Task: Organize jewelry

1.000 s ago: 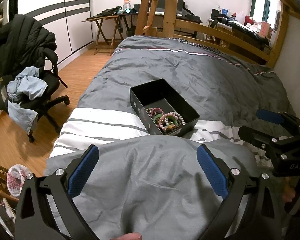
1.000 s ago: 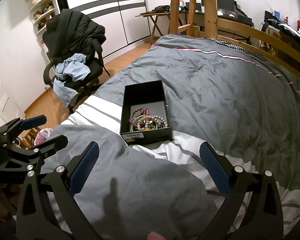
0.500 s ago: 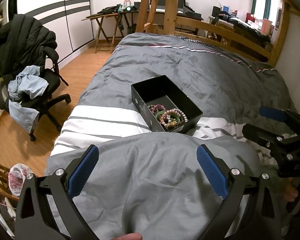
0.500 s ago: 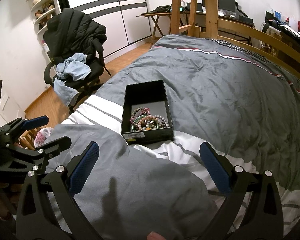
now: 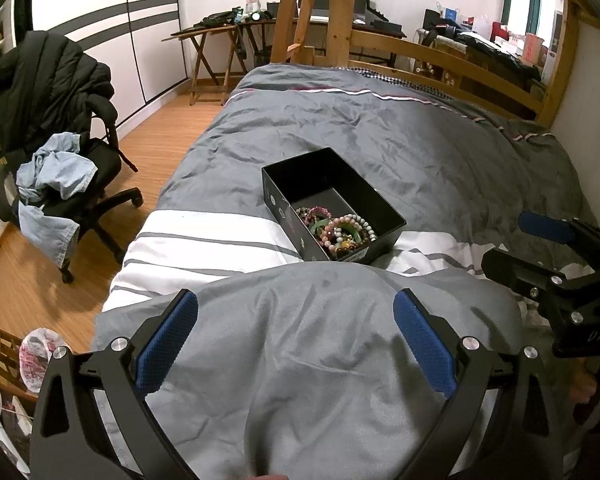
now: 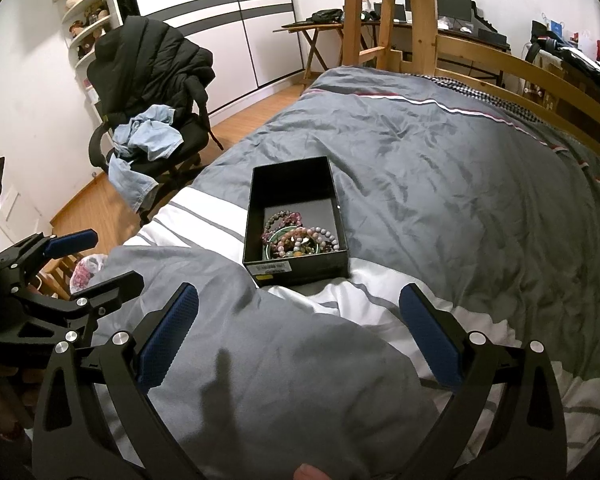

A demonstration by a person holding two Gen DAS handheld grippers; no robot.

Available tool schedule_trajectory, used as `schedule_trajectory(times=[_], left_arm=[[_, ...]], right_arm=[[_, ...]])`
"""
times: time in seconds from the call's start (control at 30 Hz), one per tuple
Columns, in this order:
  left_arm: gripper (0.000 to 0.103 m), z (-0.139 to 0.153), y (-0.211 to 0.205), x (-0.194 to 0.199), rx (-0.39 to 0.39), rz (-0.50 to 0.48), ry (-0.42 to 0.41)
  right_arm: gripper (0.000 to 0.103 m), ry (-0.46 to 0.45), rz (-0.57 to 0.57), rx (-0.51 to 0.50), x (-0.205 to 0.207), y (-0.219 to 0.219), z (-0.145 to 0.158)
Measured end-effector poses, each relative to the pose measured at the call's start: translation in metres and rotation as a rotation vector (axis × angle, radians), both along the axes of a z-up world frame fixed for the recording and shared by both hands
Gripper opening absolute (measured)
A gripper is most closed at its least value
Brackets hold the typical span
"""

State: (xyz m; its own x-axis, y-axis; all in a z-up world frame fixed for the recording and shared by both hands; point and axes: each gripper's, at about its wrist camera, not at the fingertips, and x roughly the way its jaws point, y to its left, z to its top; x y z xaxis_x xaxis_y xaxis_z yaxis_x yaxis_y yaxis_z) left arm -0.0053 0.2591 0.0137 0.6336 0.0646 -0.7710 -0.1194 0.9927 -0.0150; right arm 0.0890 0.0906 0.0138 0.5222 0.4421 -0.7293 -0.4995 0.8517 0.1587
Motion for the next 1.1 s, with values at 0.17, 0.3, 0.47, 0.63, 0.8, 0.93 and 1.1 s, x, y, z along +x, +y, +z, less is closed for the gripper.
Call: schedule_trajectory(times=[0.17, 0.3, 0.47, 0.63, 0.8, 0.93, 1.1], left_arm=[[0.096, 0.0008, -0.0007, 0.0001, 0.012, 0.004, 0.002], [0.097, 0.0014, -0.0003, -0.0008, 0.029, 0.012, 0.001], [0.097, 0.0015, -0.0036, -0.0034, 0.083, 0.025, -0.007], [0.097, -0.0004, -0.0008, -0.0029, 0.041, 0.015, -0.001], [0.097, -0.0003, -0.0008, -0.0031, 0.040, 0.010, -0.001], [0.097, 0.0006, -0.0016, -0.0035, 0.039, 0.007, -0.003], [0.097, 0.0032, -0.0031, -0.0044, 0.037, 0.003, 0.000]], right_arm=[[0.099, 0.001, -0.001, 0.000, -0.0001, 0.0002, -0.0003], [0.099, 0.005, 0.000, 0.002, -0.0023, 0.0031, -0.0026], [0.099, 0.007, 0.003, 0.006, -0.0030, 0.0028, -0.0029], [0.099, 0.009, 0.005, 0.004, -0.0077, 0.0052, -0.0070], [0.099, 0.017, 0.008, 0.012, -0.0082, 0.0048, -0.0079], [0.099, 0.021, 0.011, 0.015, -0.0090, 0.0046, -0.0092], [0.099, 0.023, 0.012, 0.016, -0.0084, 0.0030, -0.0082]])
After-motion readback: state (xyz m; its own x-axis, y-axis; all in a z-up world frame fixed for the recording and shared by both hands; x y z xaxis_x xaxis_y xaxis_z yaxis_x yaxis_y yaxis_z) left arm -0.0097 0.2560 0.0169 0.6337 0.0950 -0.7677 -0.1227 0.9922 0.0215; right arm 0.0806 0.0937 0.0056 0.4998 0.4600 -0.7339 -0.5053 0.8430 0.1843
